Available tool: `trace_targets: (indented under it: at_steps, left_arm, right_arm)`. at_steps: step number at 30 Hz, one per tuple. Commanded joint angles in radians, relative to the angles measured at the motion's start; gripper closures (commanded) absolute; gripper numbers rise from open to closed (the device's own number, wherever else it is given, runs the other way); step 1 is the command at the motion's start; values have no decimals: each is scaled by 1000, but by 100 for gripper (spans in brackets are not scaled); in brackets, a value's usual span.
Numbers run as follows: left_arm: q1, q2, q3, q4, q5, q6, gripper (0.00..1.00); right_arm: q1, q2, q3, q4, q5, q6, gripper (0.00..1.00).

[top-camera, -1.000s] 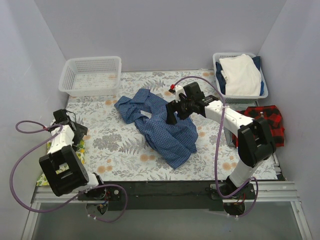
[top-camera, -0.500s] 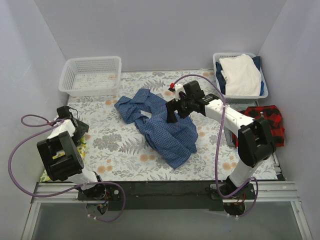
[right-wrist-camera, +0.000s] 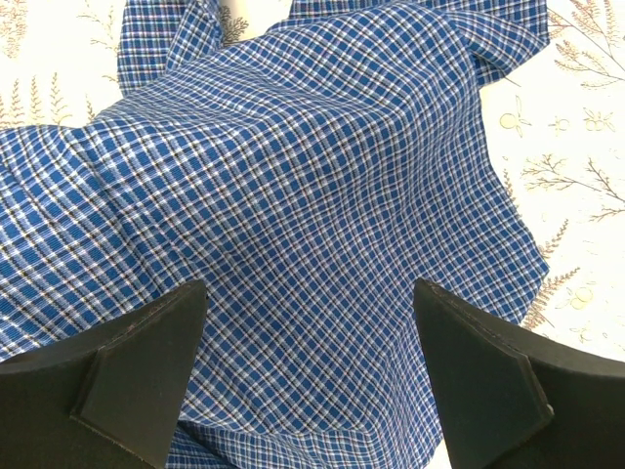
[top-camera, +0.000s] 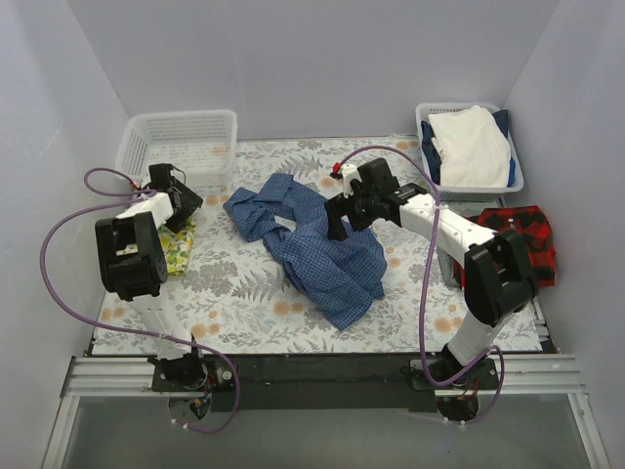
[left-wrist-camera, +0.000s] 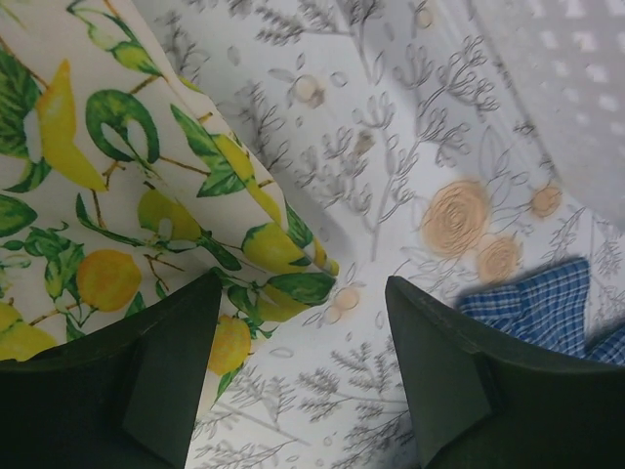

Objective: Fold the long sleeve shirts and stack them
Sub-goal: Flatten the shirt out

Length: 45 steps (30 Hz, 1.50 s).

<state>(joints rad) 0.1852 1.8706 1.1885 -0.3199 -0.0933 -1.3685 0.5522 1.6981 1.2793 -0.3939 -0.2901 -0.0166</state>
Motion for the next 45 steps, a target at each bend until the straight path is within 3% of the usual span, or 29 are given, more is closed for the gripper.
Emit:
trace_targets:
  at_steps: [1, 9, 13, 24, 28, 34, 45]
  left_arm:
    - [-3, 156, 91, -27, 32, 5, 32]
    - [-3, 242, 304, -57, 9, 104, 29]
    - [-4, 199, 344, -100, 13, 140, 28]
    - [-127, -333, 111, -205, 66, 172, 23]
    - [-174, -427, 48, -226, 217, 155, 21]
    - [-326, -360, -87, -165, 241, 125, 22]
    - [-359, -168, -83, -44, 106, 140, 21]
  right_arm:
    - [5, -31, 0, 6, 20, -9, 6]
    - [5, -46, -5, -5, 37, 3, 6]
    - [6, -58, -9, -3, 42, 9, 6]
    - [5, -61, 18, 0, 46, 9, 6]
    - [6, -23, 2, 0, 11, 38, 6]
    - [15, -2, -61, 4, -14, 49, 6]
    - [18, -67, -149, 3, -1, 58, 6]
